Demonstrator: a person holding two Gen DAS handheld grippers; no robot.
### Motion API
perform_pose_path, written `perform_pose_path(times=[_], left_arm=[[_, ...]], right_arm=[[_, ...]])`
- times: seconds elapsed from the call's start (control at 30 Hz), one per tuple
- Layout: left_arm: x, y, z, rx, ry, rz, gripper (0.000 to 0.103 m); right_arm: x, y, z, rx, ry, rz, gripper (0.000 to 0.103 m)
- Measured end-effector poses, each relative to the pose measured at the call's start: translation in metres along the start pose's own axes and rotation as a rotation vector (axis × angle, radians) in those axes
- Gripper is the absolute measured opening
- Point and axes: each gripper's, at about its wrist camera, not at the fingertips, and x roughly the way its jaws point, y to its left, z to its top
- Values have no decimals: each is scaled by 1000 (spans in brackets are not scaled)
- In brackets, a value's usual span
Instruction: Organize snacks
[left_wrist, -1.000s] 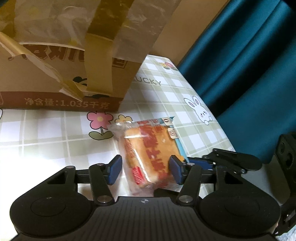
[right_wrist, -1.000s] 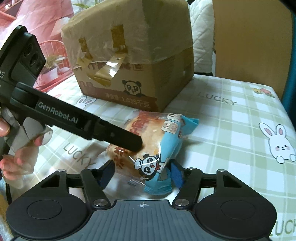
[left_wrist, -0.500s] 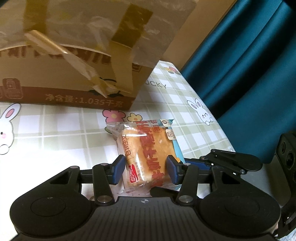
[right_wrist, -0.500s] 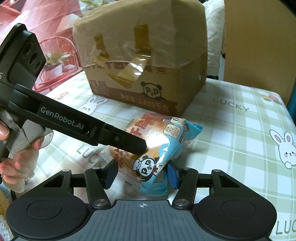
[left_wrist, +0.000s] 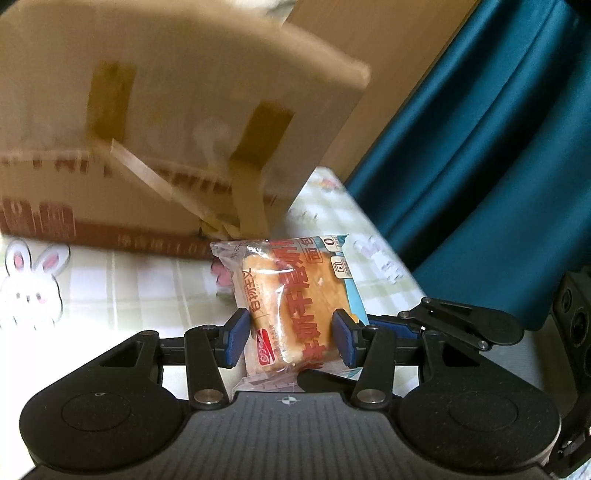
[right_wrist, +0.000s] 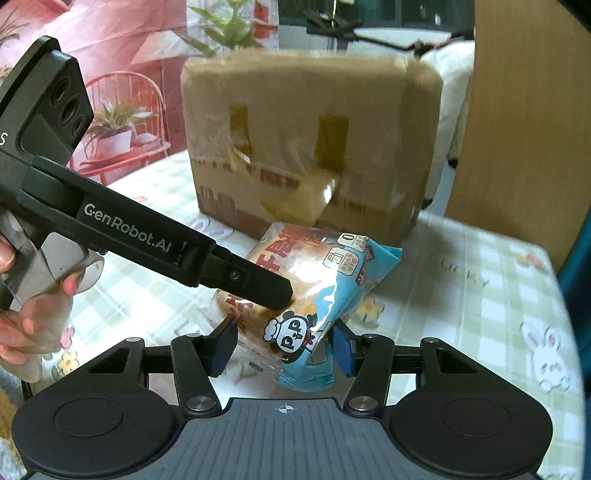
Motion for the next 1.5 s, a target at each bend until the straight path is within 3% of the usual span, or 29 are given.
perform_pose_path(times=[0.23,0.4,0.73,0.97,1.17,1.2,1.27,1.5], left_arm=[[-54,-19,42,89,-171,-18,52],[-86,-27,88,158,-274,13,52],[-74,2,170,156,-323,112,52],[-52,33,187,129,-259,181,53],[-47,41,184,125,-228,219,53],[-46,40,184,130,-228,243,54],[-47,38,183,147,-230,276,63],[-72,35,177,130,-290,337,86]], right_arm=[[-36,6,58,-76,-137,-32,50],[-46,5,116,-144,-229,-43,50],[10,-14,205,-151,-279,-17,50],[67,-22,214,-71,-237,11,50],[88,-24,207,-36,-205,-11,51],[88,-24,204,-32,-206,-28,53],[83,-27,198,-15,-208,-60,68],[60,-40,181,88,-231,-159,91]])
